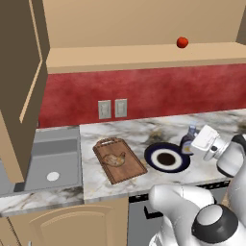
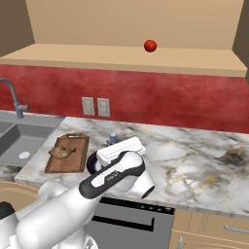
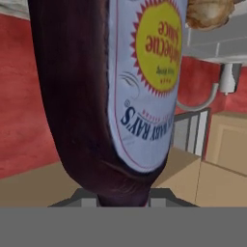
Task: Pick the chicken drumstick from the plate and place it on the cutting board. Then pick the condiment bottle from the cabinet and place it next to the cutting board.
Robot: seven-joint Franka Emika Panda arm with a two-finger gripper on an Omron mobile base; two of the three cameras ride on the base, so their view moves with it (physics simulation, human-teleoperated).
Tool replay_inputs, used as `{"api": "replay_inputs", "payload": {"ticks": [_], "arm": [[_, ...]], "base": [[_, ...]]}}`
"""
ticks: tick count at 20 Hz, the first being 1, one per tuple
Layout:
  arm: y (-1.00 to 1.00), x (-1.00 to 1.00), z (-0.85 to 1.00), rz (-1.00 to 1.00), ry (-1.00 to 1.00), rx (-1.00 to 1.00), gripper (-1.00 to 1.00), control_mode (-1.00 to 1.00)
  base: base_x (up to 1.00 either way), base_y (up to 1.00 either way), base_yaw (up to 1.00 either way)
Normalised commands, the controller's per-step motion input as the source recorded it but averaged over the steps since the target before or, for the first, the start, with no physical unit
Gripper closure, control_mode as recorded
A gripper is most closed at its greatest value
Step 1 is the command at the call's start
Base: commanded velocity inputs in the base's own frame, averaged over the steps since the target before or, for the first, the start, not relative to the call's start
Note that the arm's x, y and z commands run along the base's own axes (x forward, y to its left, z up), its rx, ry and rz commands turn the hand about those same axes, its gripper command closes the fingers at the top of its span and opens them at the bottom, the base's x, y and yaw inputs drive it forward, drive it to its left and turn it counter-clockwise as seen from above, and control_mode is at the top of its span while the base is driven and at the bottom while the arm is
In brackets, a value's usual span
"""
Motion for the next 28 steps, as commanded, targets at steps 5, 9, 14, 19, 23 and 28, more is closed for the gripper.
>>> {"api": "replay_inputs", "payload": {"ticks": [5,9,14,19,23,28], "arm": [[-0.21,0.12,-0.11,0.0,0.03,0.0,1.0,-1.0],[-0.03,0.16,-0.01,0.0,0.02,0.0,1.0,-1.0],[0.0,0.21,0.0,0.01,0.0,0.0,1.0,-1.0],[0.0,0.3,-0.01,0.04,0.0,-0.01,1.0,-1.0],[-0.03,0.35,-0.06,0.07,-0.01,-0.01,1.0,-1.0],[-0.14,0.33,-0.09,0.08,-0.04,0.0,1.0,-1.0]], "base": [[0.0,0.0,0.0],[0.0,0.0,0.0],[0.0,0.0,0.0],[0.0,0.0,0.0],[0.0,0.0,0.0],[0.0,0.0,0.0]]}}
